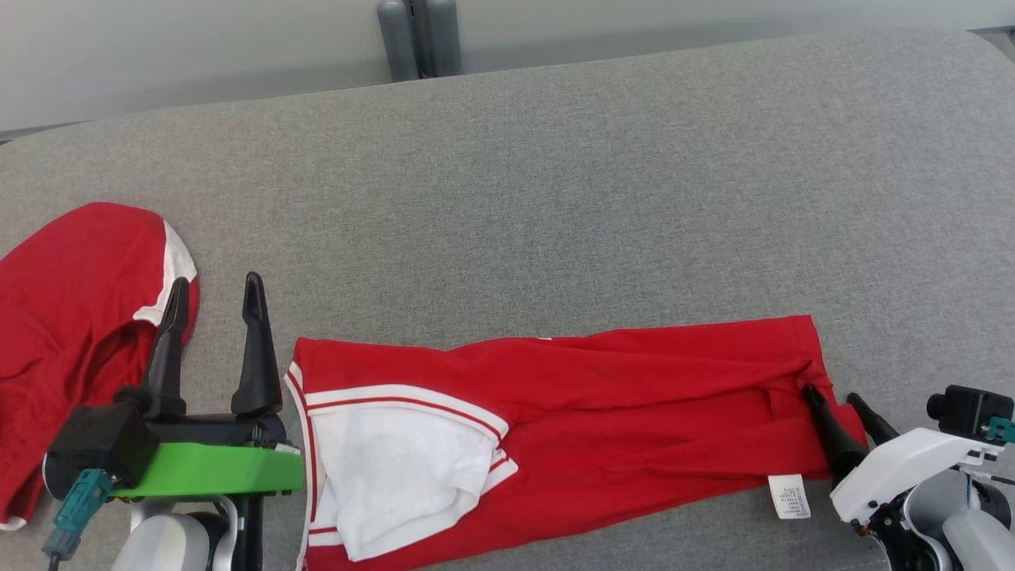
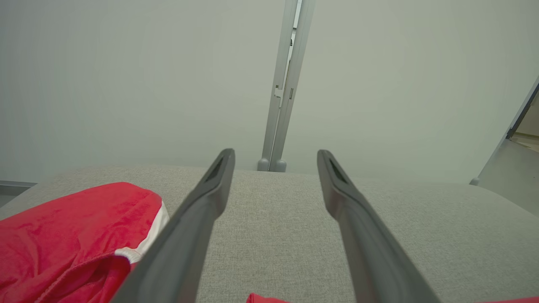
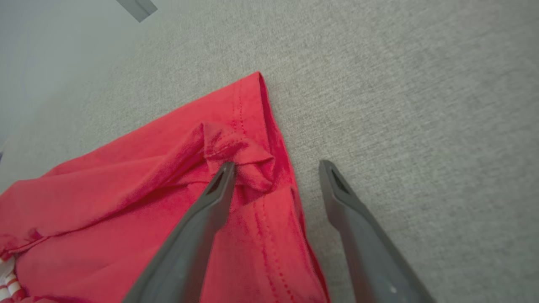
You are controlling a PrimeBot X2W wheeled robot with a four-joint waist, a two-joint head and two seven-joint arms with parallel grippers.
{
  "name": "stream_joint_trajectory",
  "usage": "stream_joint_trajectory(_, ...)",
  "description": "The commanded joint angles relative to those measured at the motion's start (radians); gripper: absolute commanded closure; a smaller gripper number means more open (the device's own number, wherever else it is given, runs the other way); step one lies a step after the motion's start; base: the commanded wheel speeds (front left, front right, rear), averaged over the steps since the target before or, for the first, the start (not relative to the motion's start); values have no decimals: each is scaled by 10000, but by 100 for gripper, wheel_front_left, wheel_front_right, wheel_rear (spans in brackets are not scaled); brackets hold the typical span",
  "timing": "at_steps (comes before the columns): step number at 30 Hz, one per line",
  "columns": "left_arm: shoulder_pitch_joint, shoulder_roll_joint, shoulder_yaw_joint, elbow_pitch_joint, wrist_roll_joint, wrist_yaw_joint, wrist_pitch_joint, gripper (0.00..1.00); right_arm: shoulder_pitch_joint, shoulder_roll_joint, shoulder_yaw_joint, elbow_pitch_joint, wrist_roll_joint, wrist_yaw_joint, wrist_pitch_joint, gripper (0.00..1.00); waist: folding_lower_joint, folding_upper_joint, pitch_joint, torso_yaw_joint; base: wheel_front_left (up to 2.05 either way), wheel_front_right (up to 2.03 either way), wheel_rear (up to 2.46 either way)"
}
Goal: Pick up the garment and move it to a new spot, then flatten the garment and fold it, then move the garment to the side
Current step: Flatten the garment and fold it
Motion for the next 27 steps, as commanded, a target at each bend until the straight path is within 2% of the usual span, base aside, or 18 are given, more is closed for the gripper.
stream_joint_trajectory(1, -162, -16, -5, 49, 61, -65, -29, 0, -152, 66, 102, 179, 147, 5, -6, 0, 0, 0, 7, 37, 0, 0, 0)
stream_joint_trajectory(10, -219, 0, -116, 264, -17, -136, -29, 0, -292, 270, 1056, 1211, 962, 7, 674, 0, 0, 0, -10, 219, 0, 0, 0)
stream_joint_trajectory(11, -222, -1, -117, 282, -28, -146, -30, 0, -309, 269, 1178, 1235, 1046, 7, 710, 16, 0, 0, -6, 232, 0, 0, 0)
stream_joint_trajectory(12, -232, -2, -117, 307, -39, -138, -30, 0, -357, 260, 1316, 1240, 1111, 8, 689, 68, 0, 0, -3, 249, 0, 0, 0)
stream_joint_trajectory(13, -243, -7, -119, 323, -50, -146, -30, 0, -404, 255, 1388, 1225, 1193, 10, 594, 100, 0, 0, -2, 262, 0, 0, 0)
stream_joint_trajectory(21, -126, -60, -52, 333, -41, -106, -31, 0, -929, -250, 1580, 738, 1772, 7, -480, 100, 0, 0, -46, 303, 0, 0, 0)
stream_joint_trajectory(27, -32, -68, -8, 369, -43, -138, -31, 0, -1112, -763, 1523, 433, 2319, 5, -814, 100, 0, 0, -120, 203, 0, 0, 0)
